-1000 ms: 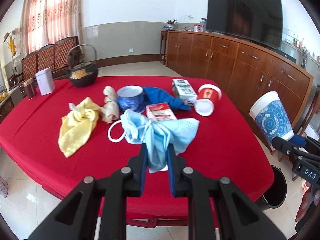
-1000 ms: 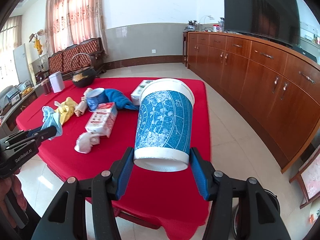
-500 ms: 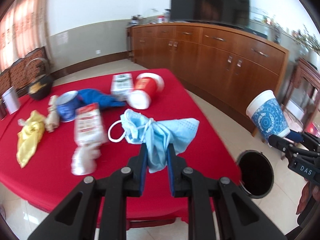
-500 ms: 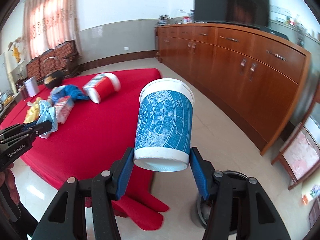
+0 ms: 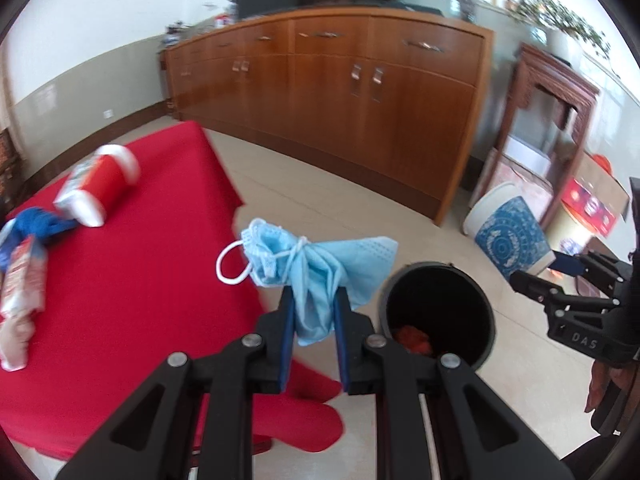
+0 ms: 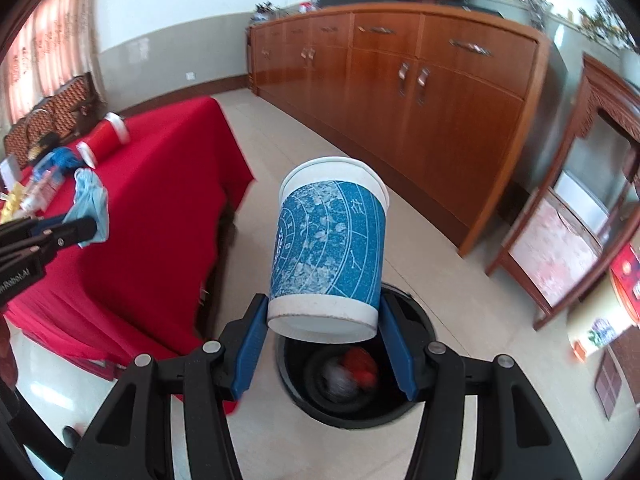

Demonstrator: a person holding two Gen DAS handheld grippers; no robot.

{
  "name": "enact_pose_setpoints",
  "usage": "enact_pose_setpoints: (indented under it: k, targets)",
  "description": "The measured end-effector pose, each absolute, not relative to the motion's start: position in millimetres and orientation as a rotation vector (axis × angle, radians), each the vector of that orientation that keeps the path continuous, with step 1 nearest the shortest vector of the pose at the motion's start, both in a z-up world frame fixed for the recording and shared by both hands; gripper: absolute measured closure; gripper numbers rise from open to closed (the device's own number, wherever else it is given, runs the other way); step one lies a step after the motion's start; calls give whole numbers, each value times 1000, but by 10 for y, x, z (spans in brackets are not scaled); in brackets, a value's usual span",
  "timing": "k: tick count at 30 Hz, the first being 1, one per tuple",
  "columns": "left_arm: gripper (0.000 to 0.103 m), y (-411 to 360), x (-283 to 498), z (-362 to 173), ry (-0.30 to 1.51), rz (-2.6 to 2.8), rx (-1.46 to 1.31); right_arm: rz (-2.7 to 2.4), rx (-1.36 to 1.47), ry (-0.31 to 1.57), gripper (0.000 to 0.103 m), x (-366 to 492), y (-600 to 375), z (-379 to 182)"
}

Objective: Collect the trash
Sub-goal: 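Carry the cup and mask over the black trash bin with both tools, then open both tools to drop the cup and mask into the bin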

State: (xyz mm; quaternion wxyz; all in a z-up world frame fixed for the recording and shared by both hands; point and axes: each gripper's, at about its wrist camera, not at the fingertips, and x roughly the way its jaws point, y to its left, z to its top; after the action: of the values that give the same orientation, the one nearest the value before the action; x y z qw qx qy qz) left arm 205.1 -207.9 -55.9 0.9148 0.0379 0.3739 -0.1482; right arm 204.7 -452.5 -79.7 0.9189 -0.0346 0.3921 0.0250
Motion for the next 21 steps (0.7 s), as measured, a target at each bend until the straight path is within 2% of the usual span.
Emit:
enact_pose_setpoints:
  k: [7,21]
  targets:
    - [84,-2693,2175,-880,845,-427,123,37,-58,902,45,2095,-4983,-1263]
    - [84,-3584,2512,-1894,1084,-516,189,91,-119,1067,45,2195,-5354,-2214]
